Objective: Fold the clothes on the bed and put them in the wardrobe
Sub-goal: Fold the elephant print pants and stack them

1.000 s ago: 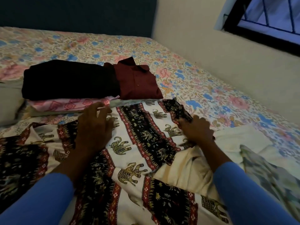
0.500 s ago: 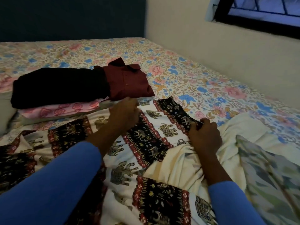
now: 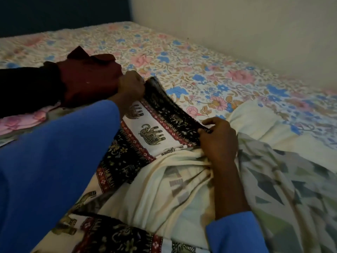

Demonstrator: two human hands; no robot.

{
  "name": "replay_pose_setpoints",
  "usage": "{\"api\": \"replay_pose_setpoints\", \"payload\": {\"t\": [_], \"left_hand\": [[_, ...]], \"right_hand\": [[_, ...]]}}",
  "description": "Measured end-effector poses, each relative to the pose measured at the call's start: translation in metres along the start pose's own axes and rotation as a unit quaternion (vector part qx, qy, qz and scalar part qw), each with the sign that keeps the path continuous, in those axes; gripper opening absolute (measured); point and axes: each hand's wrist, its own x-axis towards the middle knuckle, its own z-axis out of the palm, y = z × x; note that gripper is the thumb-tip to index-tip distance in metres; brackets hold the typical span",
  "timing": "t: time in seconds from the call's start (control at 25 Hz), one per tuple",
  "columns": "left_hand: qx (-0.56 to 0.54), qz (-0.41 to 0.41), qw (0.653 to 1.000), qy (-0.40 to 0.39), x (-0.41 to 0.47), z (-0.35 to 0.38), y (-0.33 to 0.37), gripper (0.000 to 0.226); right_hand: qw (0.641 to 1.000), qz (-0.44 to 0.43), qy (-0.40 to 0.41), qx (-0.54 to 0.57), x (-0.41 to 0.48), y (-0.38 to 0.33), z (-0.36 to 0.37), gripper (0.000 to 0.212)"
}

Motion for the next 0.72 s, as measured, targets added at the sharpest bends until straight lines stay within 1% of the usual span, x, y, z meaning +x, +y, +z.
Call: {"api": "replay_pose_setpoints", "payload": {"t": [0.08,0.12,0.2,0.24,0.28,0.32,0.36,0.4,0.44,0.48,0.52,0.56,0.6,0.64,0.72], "left_hand": [[-0.041,0.009,0.996,-0.077,-0.016,-0.004,0.003,0.034],[-0.055,0.031,0.995,-0.082,-0.035,-0.009,0.006,0.040],[-0.083,0.092,0.991,-0.043,-0.096,-0.037,0.008,0.035],[-0.106,0.115,0.987,-0.039,-0.128,-0.050,0.007,0.029],[-0.111,0.132,0.983,-0.058,-0.163,-0.068,0.001,0.024],[-0.093,0.152,0.980,-0.084,-0.200,-0.090,-0.008,0.021],[-0.067,0.174,0.977,-0.105,-0.236,-0.111,-0.019,0.021],[-0.046,0.203,0.971,-0.120,-0.273,-0.135,-0.031,0.026],[-0.035,0.222,0.966,-0.128,-0.303,-0.156,-0.046,0.035],[-0.028,0.223,0.966,-0.127,-0.326,-0.178,-0.058,0.044],[-0.020,0.210,0.970,-0.124,-0.344,-0.195,-0.070,0.051],[-0.015,0.198,0.972,-0.121,-0.356,-0.209,-0.081,0.053],[-0.008,0.190,0.974,-0.126,-0.365,-0.219,-0.089,0.051],[-0.001,0.186,0.973,-0.139,-0.373,-0.225,-0.093,0.046],[0.013,0.188,0.971,-0.149,-0.385,-0.226,-0.086,0.041]], "right_hand": [[0.999,0.007,0.038,-0.035,0.002,-0.002,0.009,0.021],[0.998,0.016,0.051,-0.032,0.003,-0.004,0.012,0.019],[0.998,0.037,0.043,-0.017,-0.002,-0.007,0.012,0.018],[0.999,0.037,0.022,-0.017,0.000,-0.006,0.011,0.021],[0.999,0.028,-0.014,-0.013,-0.003,-0.006,0.006,0.026],[0.998,0.017,-0.060,-0.005,-0.007,-0.006,-0.003,0.033],[0.994,0.010,-0.109,0.015,-0.013,-0.007,-0.014,0.041],[0.987,0.010,-0.156,0.050,-0.026,-0.009,-0.029,0.050],[0.979,0.007,-0.185,0.082,-0.040,-0.011,-0.043,0.057],[0.975,-0.020,-0.201,0.097,-0.057,-0.015,-0.060,0.060],[0.971,-0.061,-0.212,0.089,-0.079,-0.018,-0.078,0.058],[0.968,-0.112,-0.216,0.056,-0.104,-0.020,-0.097,0.054],[0.961,-0.154,-0.228,0.017,-0.129,-0.018,-0.114,0.049],[0.953,-0.176,-0.247,-0.021,-0.155,-0.015,-0.133,0.048],[0.933,-0.206,-0.286,-0.074,-0.197,-0.011,-0.162,0.055]]}}
